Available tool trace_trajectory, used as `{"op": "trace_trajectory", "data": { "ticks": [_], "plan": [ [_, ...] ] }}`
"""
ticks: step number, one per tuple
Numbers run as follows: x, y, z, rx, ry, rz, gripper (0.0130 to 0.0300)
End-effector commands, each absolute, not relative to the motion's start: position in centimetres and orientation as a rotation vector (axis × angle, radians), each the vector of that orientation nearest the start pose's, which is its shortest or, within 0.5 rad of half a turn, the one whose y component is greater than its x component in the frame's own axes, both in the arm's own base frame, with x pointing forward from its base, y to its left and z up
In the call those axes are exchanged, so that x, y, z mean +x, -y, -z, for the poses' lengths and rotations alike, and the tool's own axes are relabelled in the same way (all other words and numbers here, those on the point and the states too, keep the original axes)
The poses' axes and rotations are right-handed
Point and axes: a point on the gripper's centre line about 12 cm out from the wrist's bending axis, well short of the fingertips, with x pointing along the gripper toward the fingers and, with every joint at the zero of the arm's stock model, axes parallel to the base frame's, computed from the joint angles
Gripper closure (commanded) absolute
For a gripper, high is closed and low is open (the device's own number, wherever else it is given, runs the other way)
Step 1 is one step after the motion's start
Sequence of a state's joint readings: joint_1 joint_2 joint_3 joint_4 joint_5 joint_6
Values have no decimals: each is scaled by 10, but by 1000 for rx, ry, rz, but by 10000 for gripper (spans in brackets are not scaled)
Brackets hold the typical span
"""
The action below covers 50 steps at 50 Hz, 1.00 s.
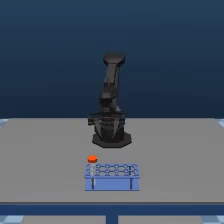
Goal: Pick up the centrifuge tube on the rack
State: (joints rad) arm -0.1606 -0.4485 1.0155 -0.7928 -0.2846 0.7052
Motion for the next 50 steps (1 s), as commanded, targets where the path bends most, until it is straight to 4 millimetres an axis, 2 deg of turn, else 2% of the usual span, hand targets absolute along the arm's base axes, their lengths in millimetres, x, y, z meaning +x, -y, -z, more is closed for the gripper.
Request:
{"op": "trace_trajectory", "data": {
  "ticks": [1, 23, 50],
  "plan": [
    [295, 34, -219, 17, -383, -31, 130],
    [332, 60, -209, 6, -479, -10, 130],
    [349, 72, -204, 0, -524, 0, 130]
  ]
}}
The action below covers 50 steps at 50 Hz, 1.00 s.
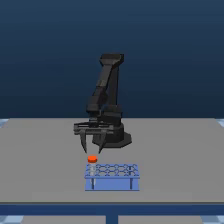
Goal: Pick up the centrifuge tube on the rack
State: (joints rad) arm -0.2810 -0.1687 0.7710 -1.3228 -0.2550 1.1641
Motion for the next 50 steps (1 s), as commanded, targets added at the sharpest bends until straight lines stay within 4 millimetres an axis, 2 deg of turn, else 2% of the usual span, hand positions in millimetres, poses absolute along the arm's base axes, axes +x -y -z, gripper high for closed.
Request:
{"op": "trace_trajectory", "data": {
  "ticks": [1, 30, 50],
  "plan": [
    [350, 73, -203, 0, -526, 1, 130],
    [349, 72, -199, 0, -523, 0, 130],
    [349, 72, -189, 0, -524, 0, 130]
  ]
}}
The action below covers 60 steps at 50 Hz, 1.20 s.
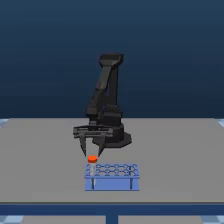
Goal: Pick up the centrifuge tube on the rack
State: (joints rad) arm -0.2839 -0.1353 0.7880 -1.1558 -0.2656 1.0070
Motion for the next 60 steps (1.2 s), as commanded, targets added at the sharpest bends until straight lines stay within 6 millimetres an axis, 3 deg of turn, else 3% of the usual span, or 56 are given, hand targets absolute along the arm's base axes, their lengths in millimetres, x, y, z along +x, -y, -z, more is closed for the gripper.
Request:
{"op": "trace_trajectory", "data": {
  "ticks": [1, 28, 52, 53, 60],
  "plan": [
    [349, 72, -188, 0, -524, 0, 130],
    [349, 72, -167, 0, -524, 0, 130],
    [349, 72, -164, 0, -524, 0, 130],
    [349, 72, -164, 0, -524, 0, 300],
    [349, 72, -164, 0, -524, 0, 300]
  ]
}}
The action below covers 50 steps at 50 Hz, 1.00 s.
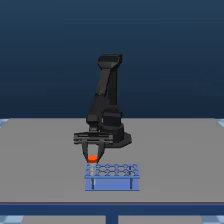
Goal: Pick up the centrifuge tube on the rack
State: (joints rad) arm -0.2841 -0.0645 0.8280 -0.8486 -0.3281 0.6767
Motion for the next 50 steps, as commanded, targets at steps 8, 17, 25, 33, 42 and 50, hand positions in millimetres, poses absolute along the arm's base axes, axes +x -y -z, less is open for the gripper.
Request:
{"op": "trace_trajectory", "data": {
  "ticks": [8, 17, 25, 33, 42, 50],
  "plan": [
    [349, 72, -164, 0, -524, 0, 300],
    [349, 72, -164, 0, -524, 1, 300],
    [349, 72, -166, 0, -524, 1, 300],
    [349, 72, -170, 0, -524, 1, 300],
    [349, 72, -175, 0, -524, 1, 300],
    [349, 72, -184, 0, -524, 1, 300]
  ]
}}
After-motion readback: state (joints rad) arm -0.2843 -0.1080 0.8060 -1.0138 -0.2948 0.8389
